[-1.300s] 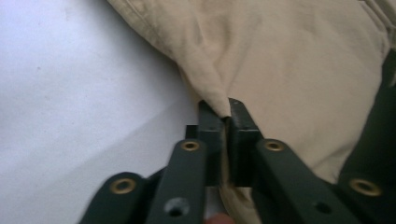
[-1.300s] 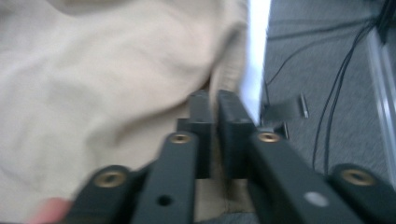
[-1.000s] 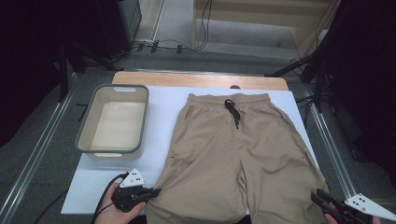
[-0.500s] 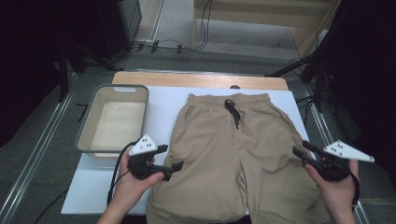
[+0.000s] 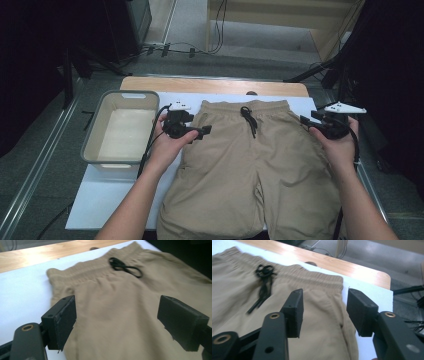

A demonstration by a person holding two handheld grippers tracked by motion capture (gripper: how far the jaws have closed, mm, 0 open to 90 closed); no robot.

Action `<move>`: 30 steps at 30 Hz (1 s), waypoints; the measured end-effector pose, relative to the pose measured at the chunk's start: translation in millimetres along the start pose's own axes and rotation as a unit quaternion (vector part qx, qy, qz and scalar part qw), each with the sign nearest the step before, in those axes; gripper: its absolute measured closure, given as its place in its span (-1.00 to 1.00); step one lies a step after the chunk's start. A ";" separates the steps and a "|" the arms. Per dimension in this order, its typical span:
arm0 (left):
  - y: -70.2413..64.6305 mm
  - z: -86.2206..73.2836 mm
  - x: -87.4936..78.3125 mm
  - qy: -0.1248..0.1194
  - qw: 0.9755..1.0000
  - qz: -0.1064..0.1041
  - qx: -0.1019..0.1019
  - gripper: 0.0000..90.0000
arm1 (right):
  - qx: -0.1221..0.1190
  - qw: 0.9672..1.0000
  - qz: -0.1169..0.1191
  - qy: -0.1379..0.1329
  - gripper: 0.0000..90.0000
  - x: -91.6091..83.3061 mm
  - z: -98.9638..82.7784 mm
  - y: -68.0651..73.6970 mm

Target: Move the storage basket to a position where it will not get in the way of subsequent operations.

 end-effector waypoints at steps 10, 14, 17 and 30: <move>50.1 -7.4 56.6 0.017 0.997 0.059 -0.037 -0.42 | 0.009 0.998 -0.015 0.064 0.12 66.3 -17.0 -26.9; 66.8 -19.1 70.4 0.047 0.994 0.073 -0.059 -0.22 | 0.014 0.997 -0.025 0.078 0.14 83.1 -24.4 -30.1; 75.7 -25.2 74.0 0.067 0.991 0.084 -0.078 -0.05 | 0.011 0.996 -0.031 0.088 0.14 93.9 -30.1 -31.4; 75.7 -25.3 78.6 0.079 0.993 0.073 -0.042 0.95 | 0.034 0.991 -0.006 0.130 0.90 108.8 -41.1 -26.2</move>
Point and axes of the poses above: each handheld gripper's, and its own axes: x roughly forward along the jaws, z roughly out of its top, y roughly to its left, the point moved 7 cm from there along x, roughly forward along the jaws, and after that the axes turned 9 degrees about -y, right-handed, at the moved point
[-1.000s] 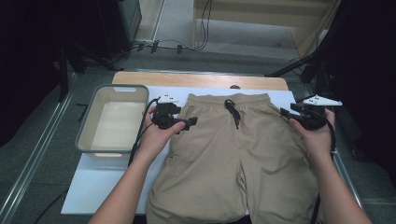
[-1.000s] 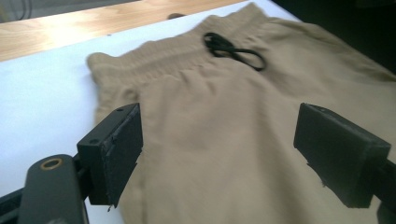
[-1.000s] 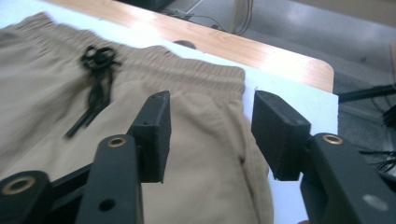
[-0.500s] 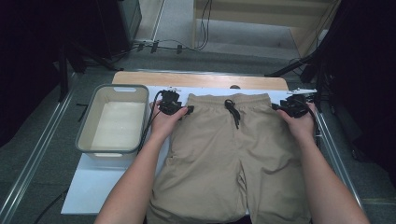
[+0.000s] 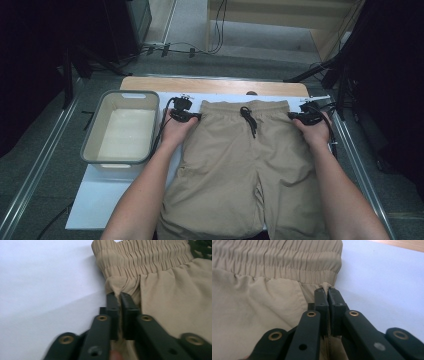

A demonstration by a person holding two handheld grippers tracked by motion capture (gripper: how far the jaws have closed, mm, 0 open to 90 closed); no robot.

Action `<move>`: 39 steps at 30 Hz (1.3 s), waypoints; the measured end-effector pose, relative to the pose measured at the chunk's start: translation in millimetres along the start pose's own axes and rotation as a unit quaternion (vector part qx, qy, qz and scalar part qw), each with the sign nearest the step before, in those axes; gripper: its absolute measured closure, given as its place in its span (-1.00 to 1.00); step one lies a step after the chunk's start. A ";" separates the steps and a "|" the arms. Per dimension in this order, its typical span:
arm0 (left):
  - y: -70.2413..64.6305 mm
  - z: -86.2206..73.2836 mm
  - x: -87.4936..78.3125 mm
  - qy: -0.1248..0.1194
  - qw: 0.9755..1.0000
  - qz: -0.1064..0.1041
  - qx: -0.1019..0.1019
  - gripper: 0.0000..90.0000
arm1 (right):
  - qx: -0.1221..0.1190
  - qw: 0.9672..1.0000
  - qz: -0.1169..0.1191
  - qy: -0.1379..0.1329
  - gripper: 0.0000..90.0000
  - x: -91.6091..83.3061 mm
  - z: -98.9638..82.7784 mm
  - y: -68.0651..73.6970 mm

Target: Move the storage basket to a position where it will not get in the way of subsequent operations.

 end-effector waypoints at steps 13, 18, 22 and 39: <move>22.6 54.2 0.1 -0.067 0.993 0.092 0.017 0.58 | -0.016 0.993 -0.069 -0.093 0.76 -17.5 54.6 0.1; 7.7 49.1 -10.0 -0.076 0.996 0.046 -0.006 -0.46 | 0.023 0.995 -0.032 -0.086 -0.48 -17.9 44.8 6.1; -12.7 46.4 -27.2 -0.099 0.995 -0.009 -0.018 -0.74 | 0.035 0.994 0.003 -0.099 -0.61 -41.0 34.6 11.1; -111.2 -17.2 -123.1 -0.145 0.976 -0.153 0.050 -1.00 | -0.005 0.994 0.020 -0.111 -0.28 -149.2 -42.9 21.9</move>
Point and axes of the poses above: each handheld gripper's, and its own axes: x roughly forward along the jaws, z roughly out of its top, y roughly to its left, the point moved 7 cm from there along x, roughly forward along the jaws, and after that the axes turned 9 degrees about -y, right-handed, at the moved point
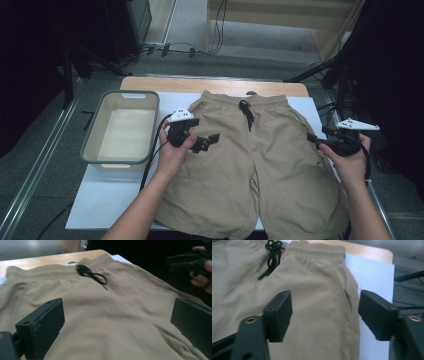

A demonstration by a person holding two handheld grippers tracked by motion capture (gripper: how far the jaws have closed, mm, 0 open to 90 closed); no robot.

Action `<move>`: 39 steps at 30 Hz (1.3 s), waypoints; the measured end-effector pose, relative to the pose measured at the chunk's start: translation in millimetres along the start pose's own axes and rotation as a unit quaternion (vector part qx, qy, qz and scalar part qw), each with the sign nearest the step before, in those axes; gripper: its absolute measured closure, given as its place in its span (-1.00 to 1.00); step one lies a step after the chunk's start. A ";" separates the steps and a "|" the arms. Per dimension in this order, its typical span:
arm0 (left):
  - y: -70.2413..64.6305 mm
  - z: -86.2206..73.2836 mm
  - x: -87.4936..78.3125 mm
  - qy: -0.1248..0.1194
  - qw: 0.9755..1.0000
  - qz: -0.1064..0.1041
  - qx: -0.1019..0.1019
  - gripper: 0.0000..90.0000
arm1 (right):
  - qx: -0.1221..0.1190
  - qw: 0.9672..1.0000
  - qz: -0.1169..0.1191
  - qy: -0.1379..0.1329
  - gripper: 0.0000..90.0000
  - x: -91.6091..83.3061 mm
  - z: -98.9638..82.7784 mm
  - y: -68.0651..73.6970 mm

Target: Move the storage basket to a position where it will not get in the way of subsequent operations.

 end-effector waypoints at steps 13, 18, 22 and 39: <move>-30.8 -74.9 -52.0 0.045 0.999 -0.013 0.005 -1.00 | 0.050 0.997 -0.041 0.052 0.32 -47.5 -74.6 -21.0; -26.8 -96.0 -54.3 0.061 0.998 -0.005 0.005 -1.00 | 0.073 0.995 -0.032 0.066 0.45 -52.7 -96.1 -22.7; -20.6 -105.7 -54.9 0.066 0.998 0.003 -0.006 -1.00 | 0.075 0.994 -0.028 0.076 0.82 -51.0 -106.4 -24.5; -23.5 -105.7 -63.9 0.067 0.998 0.011 0.012 -1.00 | 0.014 0.998 -0.051 0.022 0.12 -81.2 -74.3 7.6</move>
Point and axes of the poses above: each handheld gripper's, and its own axes: x roughly forward along the jaws, z roughly out of its top, y roughly to its left, the point moved 7 cm from there along x, roughly forward along the jaws, and after that the axes turned 9 degrees about -y, right-handed, at the moved point
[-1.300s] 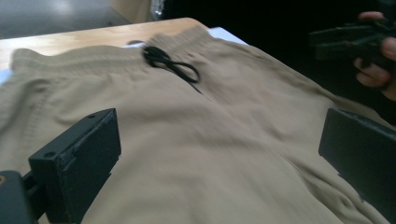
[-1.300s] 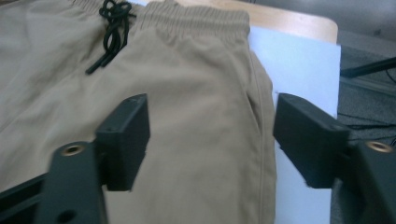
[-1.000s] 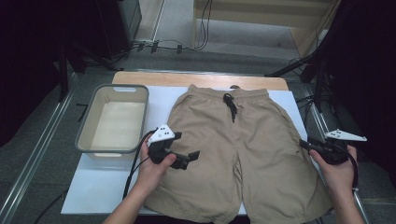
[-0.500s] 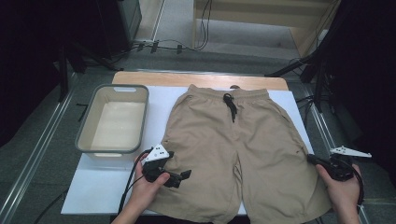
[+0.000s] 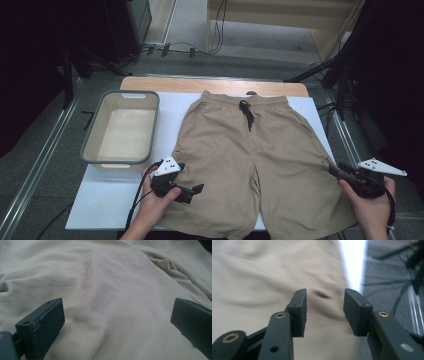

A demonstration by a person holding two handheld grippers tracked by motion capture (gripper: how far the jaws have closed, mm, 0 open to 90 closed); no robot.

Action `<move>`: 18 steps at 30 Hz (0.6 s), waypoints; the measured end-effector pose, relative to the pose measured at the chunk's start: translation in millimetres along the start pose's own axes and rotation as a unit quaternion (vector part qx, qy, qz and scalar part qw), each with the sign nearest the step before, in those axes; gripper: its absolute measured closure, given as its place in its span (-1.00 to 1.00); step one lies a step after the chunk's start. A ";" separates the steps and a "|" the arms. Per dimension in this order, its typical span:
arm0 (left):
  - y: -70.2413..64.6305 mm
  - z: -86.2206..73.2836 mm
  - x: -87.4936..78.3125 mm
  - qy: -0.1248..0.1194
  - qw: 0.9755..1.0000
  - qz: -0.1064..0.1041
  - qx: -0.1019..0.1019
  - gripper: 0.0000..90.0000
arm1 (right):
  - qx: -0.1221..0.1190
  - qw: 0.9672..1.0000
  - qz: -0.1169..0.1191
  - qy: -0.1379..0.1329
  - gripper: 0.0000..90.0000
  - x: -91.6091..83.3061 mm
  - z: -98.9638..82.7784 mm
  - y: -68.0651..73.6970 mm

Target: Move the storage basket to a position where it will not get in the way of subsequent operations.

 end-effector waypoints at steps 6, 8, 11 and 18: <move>-4.6 -1.4 -19.9 -0.007 1.000 0.001 0.000 -1.00 | -0.008 0.999 0.040 -0.032 0.10 -24.3 3.3 63.3; -6.0 -4.3 -26.2 -0.006 1.000 0.001 0.000 -1.00 | -0.010 0.998 0.056 -0.036 0.12 -28.8 -2.5 83.4; -6.7 -11.6 -37.1 0.002 1.000 0.007 -0.007 -1.00 | -0.022 0.995 0.091 -0.028 0.21 -31.0 -15.6 117.5; -8.8 -30.5 -60.7 0.021 0.999 0.025 -0.013 -1.00 | -0.051 0.983 0.177 0.008 0.33 -21.0 -39.5 184.8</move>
Point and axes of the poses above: each handheld gripper's, and its own axes: x roughly forward along the jaws, z roughly out of its top, y roughly to its left, the point moved 7 cm from there along x, roughly forward along the jaws, and after that the axes turned 9 degrees about -y, right-handed, at the moved point
